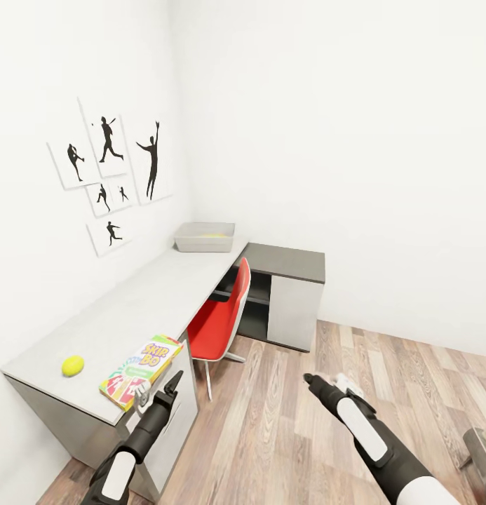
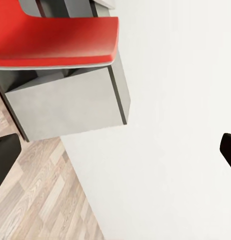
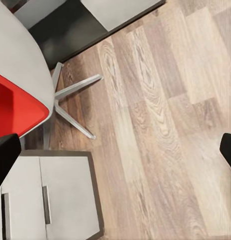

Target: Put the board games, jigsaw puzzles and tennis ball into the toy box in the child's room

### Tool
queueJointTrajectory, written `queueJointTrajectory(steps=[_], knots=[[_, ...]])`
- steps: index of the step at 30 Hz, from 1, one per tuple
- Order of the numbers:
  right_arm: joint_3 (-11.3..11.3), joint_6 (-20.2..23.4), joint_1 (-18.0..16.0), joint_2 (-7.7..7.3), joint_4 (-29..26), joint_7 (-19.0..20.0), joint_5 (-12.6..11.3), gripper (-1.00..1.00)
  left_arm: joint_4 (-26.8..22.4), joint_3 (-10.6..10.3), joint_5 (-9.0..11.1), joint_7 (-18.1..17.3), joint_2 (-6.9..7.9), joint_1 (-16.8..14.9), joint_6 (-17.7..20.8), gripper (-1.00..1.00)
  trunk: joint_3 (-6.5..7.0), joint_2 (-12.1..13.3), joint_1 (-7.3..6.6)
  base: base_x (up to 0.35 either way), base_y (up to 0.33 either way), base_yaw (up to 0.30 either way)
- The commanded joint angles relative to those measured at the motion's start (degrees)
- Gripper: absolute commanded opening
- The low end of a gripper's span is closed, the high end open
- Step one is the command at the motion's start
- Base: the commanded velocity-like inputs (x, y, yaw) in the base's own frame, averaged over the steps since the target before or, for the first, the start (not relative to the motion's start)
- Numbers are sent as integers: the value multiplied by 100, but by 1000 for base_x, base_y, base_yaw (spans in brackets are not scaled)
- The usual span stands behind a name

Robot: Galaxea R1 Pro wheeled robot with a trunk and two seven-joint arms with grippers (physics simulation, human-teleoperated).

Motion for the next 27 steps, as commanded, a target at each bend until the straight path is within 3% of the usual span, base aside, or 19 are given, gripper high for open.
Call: queueJointTrajectory(steps=[1,8,16,27], knots=[[22,9,-6,-21,-11,-31,-33,100,-2,25,17,-22,-8,-7,62,100,-13,-13,4,0,0,0],[22,10,-6,-88,-1,302,-36,100,-152,-5,12,-33,-15,-6,147,100,-13,-13,4,0,0,0],[22,17,-6,-96,0,390,-36,100,-263,-39,7,-20,-4,-10,447,100,-13,-13,4,-32,-11,0],[22,17,-14,-91,7,394,-36,100,-255,-159,3,120,30,-13,537,100,-13,-13,4,-164,-208,0]])
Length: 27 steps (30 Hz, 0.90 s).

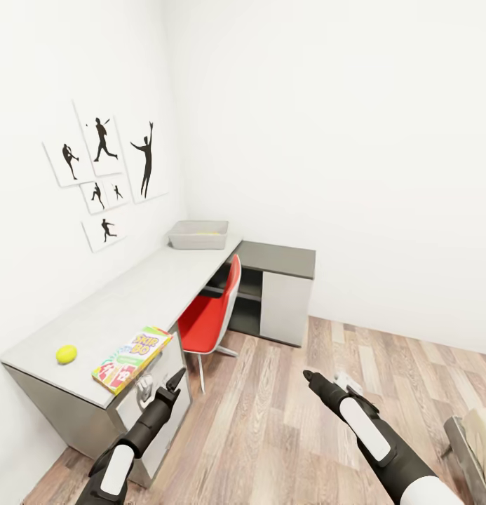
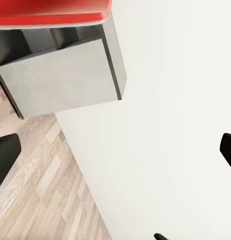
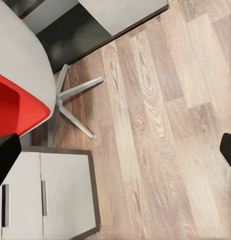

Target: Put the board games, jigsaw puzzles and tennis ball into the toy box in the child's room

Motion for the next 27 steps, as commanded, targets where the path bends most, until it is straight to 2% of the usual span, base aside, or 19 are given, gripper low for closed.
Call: queueJointTrajectory(steps=[1,5,12,20,27], knots=[[23,7,-6,-10,-10,-42,-36,100,-4,27,12,-18,-13,-7,48,100,-14,-14,3,-96,-276,0],[23,13,-7,-12,-5,-41,-36,100,-6,29,17,-17,-15,-7,36,100,-14,-14,3,-3,-189,0],[44,34,-7,-5,-11,-41,-28,100,-18,28,18,-19,-1,-7,32,100,-26,-14,3,1,-29,4],[57,37,-7,-12,-26,-41,-27,100,-19,40,18,-5,-3,-7,4,100,-80,-14,3,74,-45,105],[68,38,-7,-13,-40,-41,-27,100,4,41,18,-2,0,-7,-7,100,-87,-14,3,-62,-126,69]])
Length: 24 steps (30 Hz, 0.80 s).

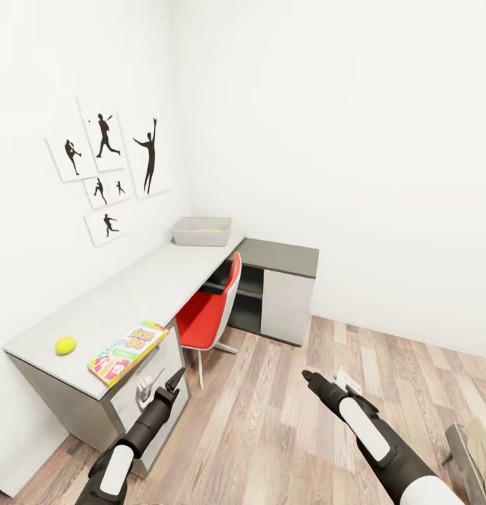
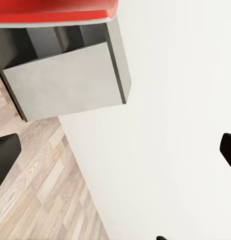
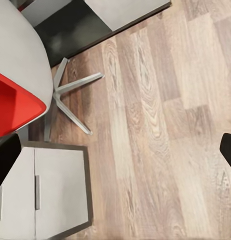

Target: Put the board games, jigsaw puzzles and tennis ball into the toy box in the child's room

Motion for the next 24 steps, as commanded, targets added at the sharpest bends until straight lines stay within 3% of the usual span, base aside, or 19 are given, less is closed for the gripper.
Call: queueJointTrajectory(steps=[1,7,15,24], knots=[[24,5,-5,-8,-15,-45,-37,100,-1,26,16,-19,-9,-8,51,100,-13,-13,4,-18,-49,211],[27,0,-5,-14,-18,59,-26,100,1,20,16,-14,-10,-8,46,100,-14,-13,4,35,-13,135],[14,-2,-5,-9,-2,172,288,100,5,17,16,-10,-18,-8,32,100,-14,-13,4,194,-15,19],[-6,-8,-5,-9,-12,190,322,100,6,18,16,-10,-28,-8,30,100,-14,-13,4,23,-8,158]])
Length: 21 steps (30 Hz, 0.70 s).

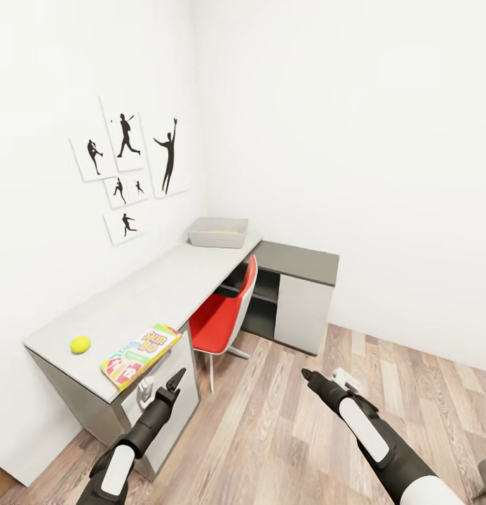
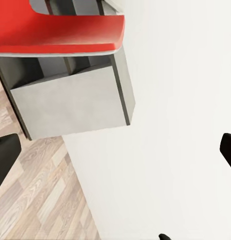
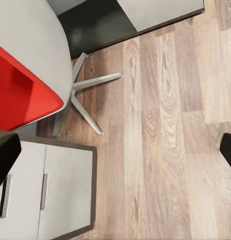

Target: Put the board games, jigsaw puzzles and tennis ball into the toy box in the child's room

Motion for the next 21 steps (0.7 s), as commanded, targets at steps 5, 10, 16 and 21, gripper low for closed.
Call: queueJointTrajectory(steps=[5,10,16,21], knots=[[23,1,-5,-8,-17,5,-34,100,-3,25,17,-19,-8,-8,53,100,-13,-13,4,124,-116,146],[26,-9,-5,-8,-18,16,-31,100,0,30,17,-19,-13,-8,53,100,-13,-13,4,156,-109,203],[55,-39,-5,1,-15,18,-18,100,0,32,17,-19,-18,-8,53,100,-13,-13,4,23,-16,34],[53,-5,-5,65,-70,89,50,100,67,-37,-51,-63,-69,24,118,100,-13,-13,4,2,-1,3]])
